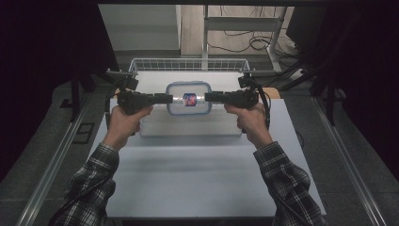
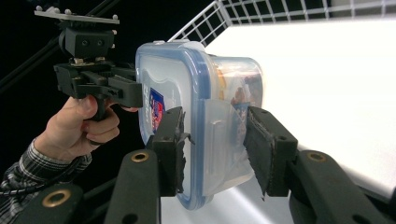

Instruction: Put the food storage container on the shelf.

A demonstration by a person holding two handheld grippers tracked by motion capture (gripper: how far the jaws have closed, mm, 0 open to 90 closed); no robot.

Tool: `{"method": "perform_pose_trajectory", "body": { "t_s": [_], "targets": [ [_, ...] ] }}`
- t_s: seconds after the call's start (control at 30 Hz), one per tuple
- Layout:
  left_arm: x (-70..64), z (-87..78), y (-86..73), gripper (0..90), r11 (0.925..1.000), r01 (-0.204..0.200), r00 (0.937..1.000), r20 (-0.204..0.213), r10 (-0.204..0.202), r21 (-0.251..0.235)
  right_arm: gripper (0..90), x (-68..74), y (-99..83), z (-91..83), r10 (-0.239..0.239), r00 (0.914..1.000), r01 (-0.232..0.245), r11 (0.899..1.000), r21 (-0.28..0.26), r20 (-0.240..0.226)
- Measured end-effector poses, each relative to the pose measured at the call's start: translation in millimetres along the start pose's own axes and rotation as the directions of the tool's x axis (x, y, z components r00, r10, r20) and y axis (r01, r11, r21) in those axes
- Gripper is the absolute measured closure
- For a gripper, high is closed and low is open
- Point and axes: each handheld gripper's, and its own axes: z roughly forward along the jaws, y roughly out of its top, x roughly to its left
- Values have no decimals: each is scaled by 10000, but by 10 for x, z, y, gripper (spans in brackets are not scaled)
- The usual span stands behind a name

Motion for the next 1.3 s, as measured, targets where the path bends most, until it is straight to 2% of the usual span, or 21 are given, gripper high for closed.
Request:
{"method": "perform_pose_trajectory", "body": {
  "t_s": [0.07,0.2,0.4,0.47,0.63,0.8,0.83,0.9,0.93,1.03,1.2,1.3],
  "targets": [
    [54,8,59,576,9999,61,9999,131,-60,-114,581,-11,111,21,-119,9999,120,9999,-71,125],
    [148,44,176,575,9997,148,9997,202,-144,-193,581,-54,212,47,-36,9998,38,9999,-108,216],
    [255,120,324,570,9996,258,9996,-85,-260,-145,580,-209,299,118,183,9996,-180,9997,-146,212],
    [291,146,340,568,9993,340,9993,-151,-342,-130,579,-291,313,157,397,9991,-395,9992,-115,176],
    [395,227,323,566,9983,563,9982,-176,-566,-162,577,-390,319,199,520,9984,-520,9986,-34,216],
    [427,261,304,559,9985,390,9990,-199,-398,-395,566,-444,304,217,589,9978,-586,9982,-97,315],
    [422,270,306,552,9986,331,9990,-271,-342,-405,584,-436,306,220,459,9962,-455,9989,-74,741],
    [420,298,312,541,9993,287,9986,-430,-297,-239,592,-432,308,225,374,9959,-374,9993,-13,823],
    [425,312,312,526,9993,325,9985,-442,-334,-207,580,-417,313,251,221,9924,-238,9996,128,1211],
    [453,323,315,526,9986,437,9982,-389,-449,-314,581,-423,317,259,323,9918,-336,9994,82,1238],
    [476,332,344,483,9985,431,9958,-799,-456,-329,606,-413,312,269,171,9874,-206,9996,212,1572],
    [459,322,366,451,9989,241,9886,-1479,-296,-393,614,-412,320,255,228,9864,-244,9997,81,1629]
  ]
}}
